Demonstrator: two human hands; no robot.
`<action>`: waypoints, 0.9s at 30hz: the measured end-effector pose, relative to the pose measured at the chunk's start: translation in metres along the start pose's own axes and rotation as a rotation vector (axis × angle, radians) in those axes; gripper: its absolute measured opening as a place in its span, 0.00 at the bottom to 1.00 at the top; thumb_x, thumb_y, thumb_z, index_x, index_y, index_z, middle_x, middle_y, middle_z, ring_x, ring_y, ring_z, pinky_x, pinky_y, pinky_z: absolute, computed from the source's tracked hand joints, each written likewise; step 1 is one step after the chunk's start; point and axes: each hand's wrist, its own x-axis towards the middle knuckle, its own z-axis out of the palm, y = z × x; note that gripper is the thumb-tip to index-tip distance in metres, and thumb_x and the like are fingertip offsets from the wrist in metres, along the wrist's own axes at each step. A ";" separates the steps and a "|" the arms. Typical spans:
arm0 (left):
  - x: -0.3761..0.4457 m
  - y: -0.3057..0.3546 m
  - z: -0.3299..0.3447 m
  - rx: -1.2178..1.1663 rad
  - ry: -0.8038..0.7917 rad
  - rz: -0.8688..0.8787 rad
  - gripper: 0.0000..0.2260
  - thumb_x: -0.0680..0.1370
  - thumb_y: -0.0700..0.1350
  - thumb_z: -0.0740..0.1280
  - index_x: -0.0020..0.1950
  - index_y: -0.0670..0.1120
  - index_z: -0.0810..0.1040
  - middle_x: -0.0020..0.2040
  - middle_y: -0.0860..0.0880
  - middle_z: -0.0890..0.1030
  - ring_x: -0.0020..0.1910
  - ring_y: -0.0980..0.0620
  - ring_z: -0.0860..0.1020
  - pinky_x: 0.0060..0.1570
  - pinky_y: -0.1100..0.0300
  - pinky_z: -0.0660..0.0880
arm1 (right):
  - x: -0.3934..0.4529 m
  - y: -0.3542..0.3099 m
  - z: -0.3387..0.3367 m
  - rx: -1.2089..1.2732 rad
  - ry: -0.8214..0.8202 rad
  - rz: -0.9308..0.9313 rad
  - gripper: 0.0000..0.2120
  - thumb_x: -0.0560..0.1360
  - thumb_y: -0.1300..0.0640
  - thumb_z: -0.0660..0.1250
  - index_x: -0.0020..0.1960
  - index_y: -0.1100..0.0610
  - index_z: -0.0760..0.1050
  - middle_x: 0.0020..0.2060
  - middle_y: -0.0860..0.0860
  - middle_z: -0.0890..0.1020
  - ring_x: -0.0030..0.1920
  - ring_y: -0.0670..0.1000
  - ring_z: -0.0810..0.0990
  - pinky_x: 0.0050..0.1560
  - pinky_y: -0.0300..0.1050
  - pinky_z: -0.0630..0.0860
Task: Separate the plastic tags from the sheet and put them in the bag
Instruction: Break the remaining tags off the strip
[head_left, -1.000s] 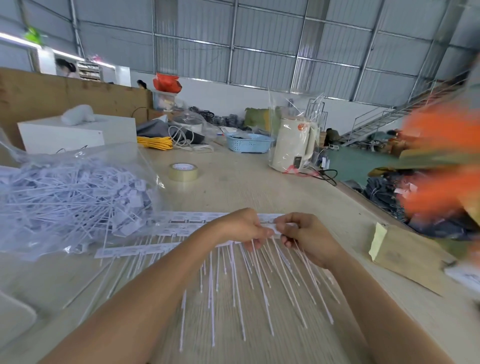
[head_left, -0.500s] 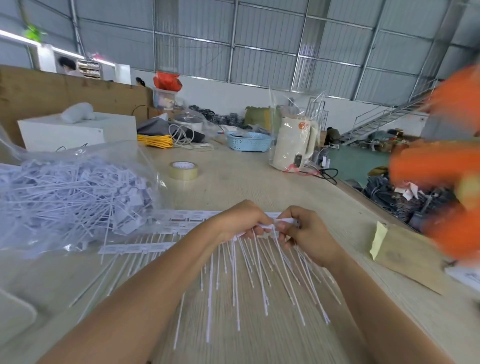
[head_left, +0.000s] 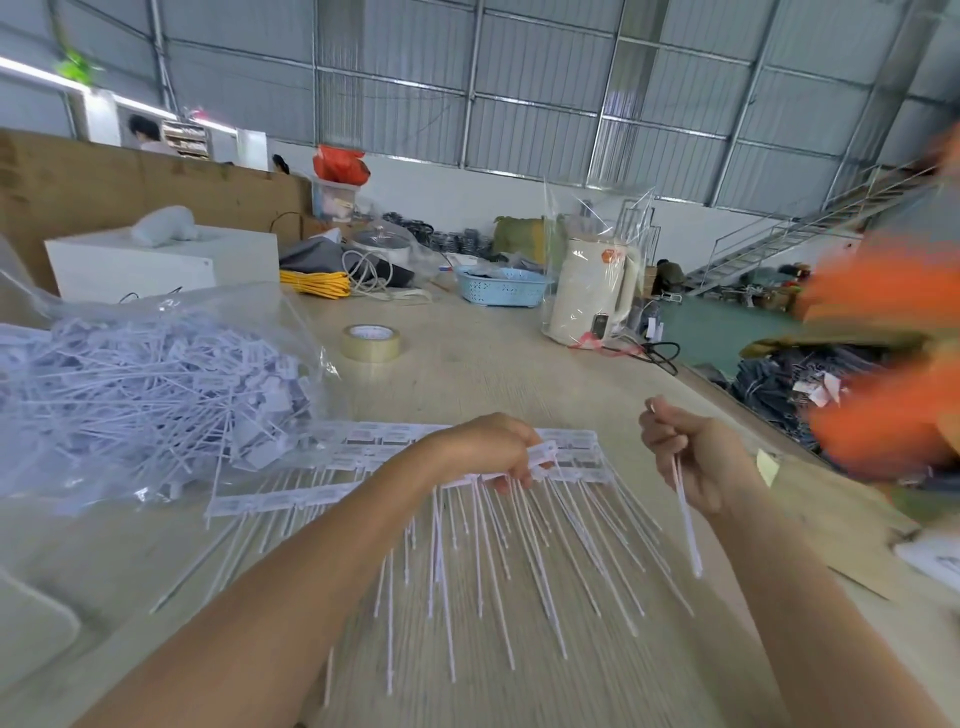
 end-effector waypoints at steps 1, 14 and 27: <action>-0.001 0.000 -0.001 0.065 -0.015 0.007 0.15 0.75 0.31 0.62 0.61 0.39 0.76 0.48 0.45 0.79 0.44 0.49 0.77 0.41 0.59 0.73 | -0.001 0.004 0.005 -0.030 -0.023 0.004 0.09 0.79 0.66 0.54 0.43 0.61 0.70 0.27 0.51 0.72 0.24 0.44 0.71 0.21 0.29 0.70; 0.000 -0.002 -0.006 0.209 -0.027 0.087 0.06 0.73 0.42 0.71 0.48 0.44 0.78 0.42 0.44 0.80 0.38 0.52 0.77 0.46 0.59 0.72 | -0.008 0.064 0.033 -0.929 -0.159 -0.235 0.06 0.75 0.66 0.66 0.39 0.62 0.73 0.31 0.55 0.78 0.26 0.48 0.76 0.28 0.38 0.73; 0.000 -0.005 -0.011 -0.014 0.027 -0.030 0.18 0.74 0.39 0.66 0.24 0.47 0.69 0.19 0.52 0.64 0.18 0.55 0.59 0.22 0.68 0.57 | -0.014 0.058 0.035 -1.164 -0.229 -0.319 0.09 0.76 0.64 0.66 0.37 0.61 0.75 0.32 0.59 0.81 0.34 0.56 0.80 0.42 0.52 0.78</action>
